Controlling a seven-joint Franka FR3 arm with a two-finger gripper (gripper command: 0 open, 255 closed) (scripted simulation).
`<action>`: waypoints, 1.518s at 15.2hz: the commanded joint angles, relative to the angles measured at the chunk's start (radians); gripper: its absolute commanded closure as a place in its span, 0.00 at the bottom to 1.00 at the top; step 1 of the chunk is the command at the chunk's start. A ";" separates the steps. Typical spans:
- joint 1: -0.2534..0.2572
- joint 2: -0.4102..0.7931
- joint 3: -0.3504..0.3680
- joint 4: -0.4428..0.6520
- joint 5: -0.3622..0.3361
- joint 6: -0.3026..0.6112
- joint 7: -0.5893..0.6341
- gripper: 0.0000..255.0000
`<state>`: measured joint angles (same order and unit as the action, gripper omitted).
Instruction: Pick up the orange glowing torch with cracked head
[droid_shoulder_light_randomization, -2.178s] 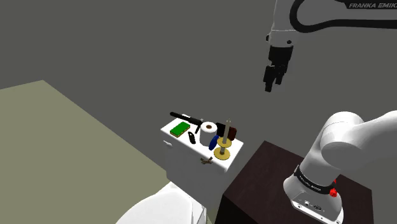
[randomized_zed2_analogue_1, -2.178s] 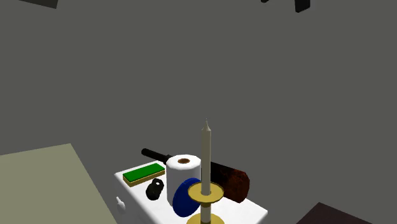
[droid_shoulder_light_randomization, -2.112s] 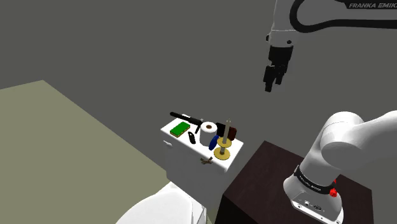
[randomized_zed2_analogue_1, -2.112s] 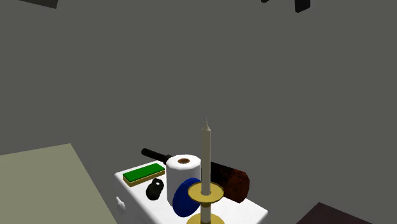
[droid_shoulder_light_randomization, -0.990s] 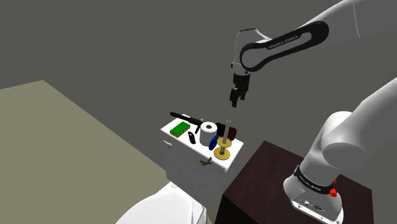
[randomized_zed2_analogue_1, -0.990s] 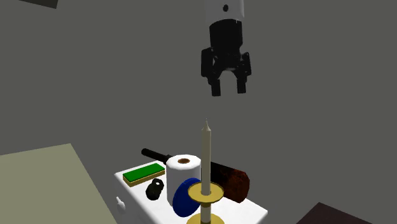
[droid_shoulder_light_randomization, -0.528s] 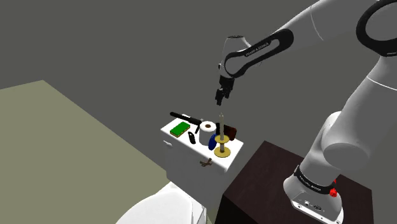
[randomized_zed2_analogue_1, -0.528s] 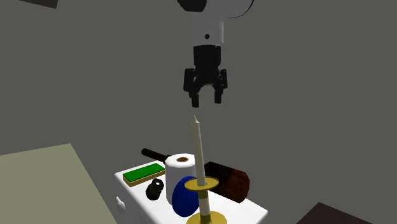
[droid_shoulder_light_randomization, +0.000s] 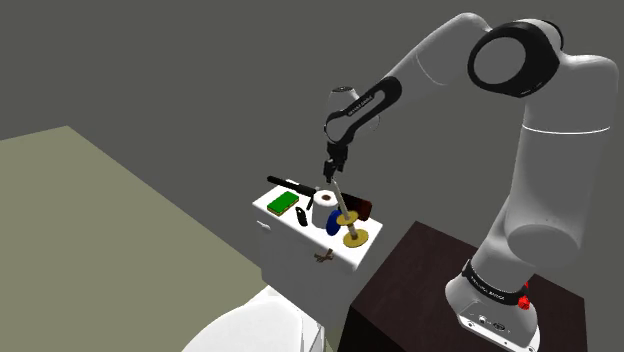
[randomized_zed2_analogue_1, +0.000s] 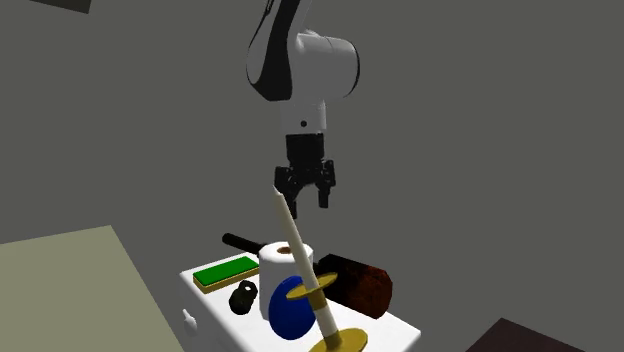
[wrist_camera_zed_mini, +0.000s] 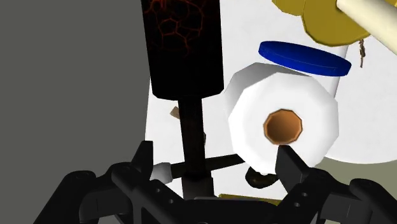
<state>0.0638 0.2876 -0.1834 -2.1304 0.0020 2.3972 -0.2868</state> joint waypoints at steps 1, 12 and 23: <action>-0.007 0.077 0.011 0.059 0.017 0.010 -0.022 0.00; -0.043 0.419 0.062 0.383 0.058 0.048 -0.085 0.00; -0.047 0.479 0.067 0.400 0.063 0.090 -0.087 1.00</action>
<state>0.0165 0.7663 -0.1161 -1.7302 0.0652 2.4876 -0.3737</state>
